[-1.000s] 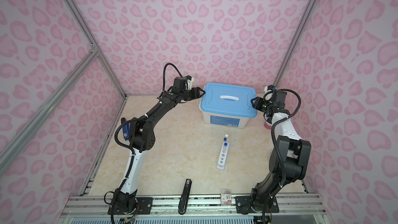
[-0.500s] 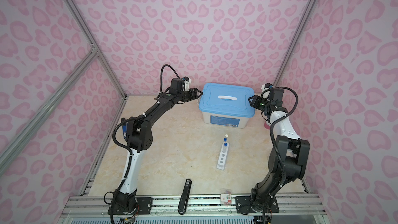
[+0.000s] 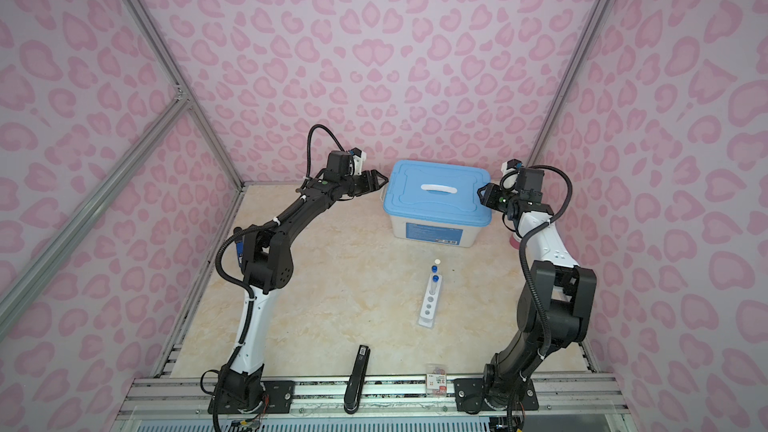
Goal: Organize the chemistry lab equipment
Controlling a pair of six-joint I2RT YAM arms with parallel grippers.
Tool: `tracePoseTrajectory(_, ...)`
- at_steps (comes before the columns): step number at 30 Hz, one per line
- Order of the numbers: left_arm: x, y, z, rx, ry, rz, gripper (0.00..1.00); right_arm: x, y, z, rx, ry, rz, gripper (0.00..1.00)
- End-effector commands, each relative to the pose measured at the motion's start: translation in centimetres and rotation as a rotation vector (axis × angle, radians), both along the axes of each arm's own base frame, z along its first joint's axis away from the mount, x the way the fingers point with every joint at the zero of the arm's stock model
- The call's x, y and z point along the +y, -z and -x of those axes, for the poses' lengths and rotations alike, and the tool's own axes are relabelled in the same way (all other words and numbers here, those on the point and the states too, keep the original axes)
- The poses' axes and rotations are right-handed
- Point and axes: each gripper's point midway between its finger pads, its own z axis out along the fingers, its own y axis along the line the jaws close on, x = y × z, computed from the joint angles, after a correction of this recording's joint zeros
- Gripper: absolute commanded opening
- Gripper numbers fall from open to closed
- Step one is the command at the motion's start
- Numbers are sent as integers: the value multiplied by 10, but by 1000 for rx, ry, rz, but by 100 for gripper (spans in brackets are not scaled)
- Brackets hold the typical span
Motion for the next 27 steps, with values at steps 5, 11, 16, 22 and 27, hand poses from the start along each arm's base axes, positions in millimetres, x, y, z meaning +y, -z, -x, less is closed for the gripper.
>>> tracePoseTrajectory(5,14,-152,33,-246,8,80,74,-4,12,-2,47,8,65,59)
tracePoseTrajectory(11,15,-154,36,-248,9,77,74,-2,15,-6,67,-3,96,62)
tracePoseTrajectory(16,20,-161,38,-270,-6,61,74,1,19,-6,77,-11,99,61)
tracePoseTrajectory(22,31,-178,45,-314,-33,39,74,4,25,-6,81,-21,93,59)
tracePoseTrajectory(27,42,-191,50,-347,-61,24,74,11,29,-7,82,-40,92,58)
